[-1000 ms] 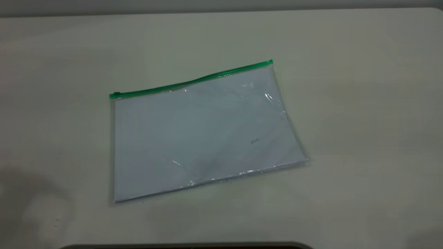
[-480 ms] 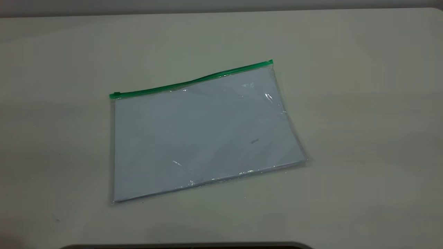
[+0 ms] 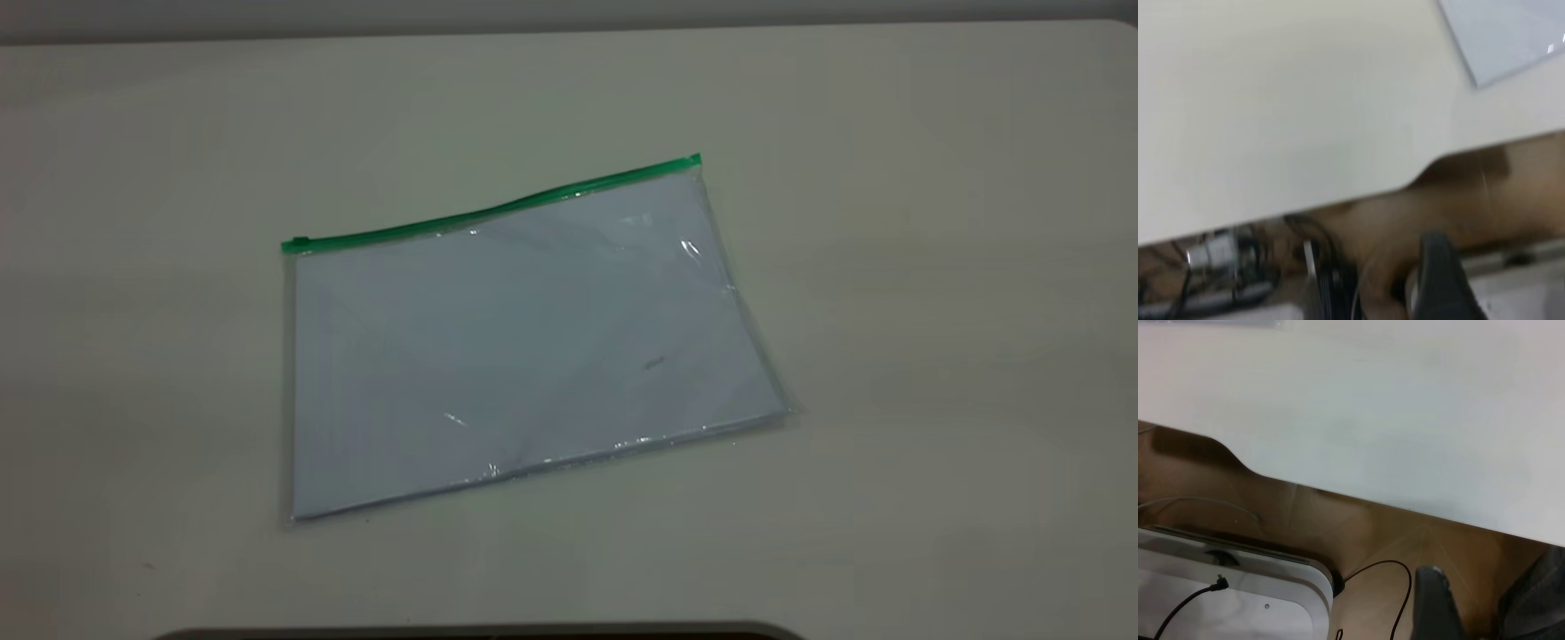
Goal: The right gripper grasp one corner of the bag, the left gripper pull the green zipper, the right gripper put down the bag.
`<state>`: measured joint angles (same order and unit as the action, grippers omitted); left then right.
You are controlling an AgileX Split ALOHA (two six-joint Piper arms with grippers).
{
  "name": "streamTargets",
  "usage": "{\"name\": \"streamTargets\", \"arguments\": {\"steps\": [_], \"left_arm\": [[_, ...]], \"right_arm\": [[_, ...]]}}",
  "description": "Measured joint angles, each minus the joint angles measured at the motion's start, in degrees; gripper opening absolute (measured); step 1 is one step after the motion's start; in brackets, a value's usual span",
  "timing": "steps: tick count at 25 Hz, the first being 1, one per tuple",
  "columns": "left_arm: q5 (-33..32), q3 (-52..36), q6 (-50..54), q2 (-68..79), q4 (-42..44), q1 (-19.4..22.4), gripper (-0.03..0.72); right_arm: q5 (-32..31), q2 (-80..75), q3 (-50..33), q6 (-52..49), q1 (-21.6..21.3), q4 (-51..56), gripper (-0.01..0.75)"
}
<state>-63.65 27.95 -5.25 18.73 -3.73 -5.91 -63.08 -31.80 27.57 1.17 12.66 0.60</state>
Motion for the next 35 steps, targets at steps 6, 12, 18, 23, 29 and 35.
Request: {"name": "streamTargets", "arguments": {"steps": [6, 12, 18, 23, 29, 35], "left_arm": [[-0.4, 0.0, 0.0, -11.4, 0.0, 0.0, 0.496], [-1.1, 0.0, 0.0, -19.6, 0.0, 1.5, 0.496], [-1.6, 0.0, 0.0, -19.8, 0.0, 2.3, 0.496], [-1.6, 0.0, 0.0, -19.8, 0.0, 2.6, 0.496], [-1.6, 0.0, 0.0, -19.8, 0.0, 5.0, 0.496], [-1.6, 0.0, 0.0, -19.8, 0.0, 5.1, 0.496]], "right_arm": [[0.1, 1.1, 0.0, 0.0, -0.1, 0.0, 0.497], [-0.1, 10.4, 0.0, 0.0, -8.1, 0.5, 0.497], [-0.7, 25.4, 0.0, 0.1, -13.3, 0.5, 0.497], [-1.6, 32.7, 0.0, 0.1, -13.4, 0.5, 0.497], [-1.6, 32.7, 0.0, 0.1, -13.4, 0.5, 0.497], [-1.6, 32.7, 0.0, 0.0, -13.4, 0.5, 0.497]]}}
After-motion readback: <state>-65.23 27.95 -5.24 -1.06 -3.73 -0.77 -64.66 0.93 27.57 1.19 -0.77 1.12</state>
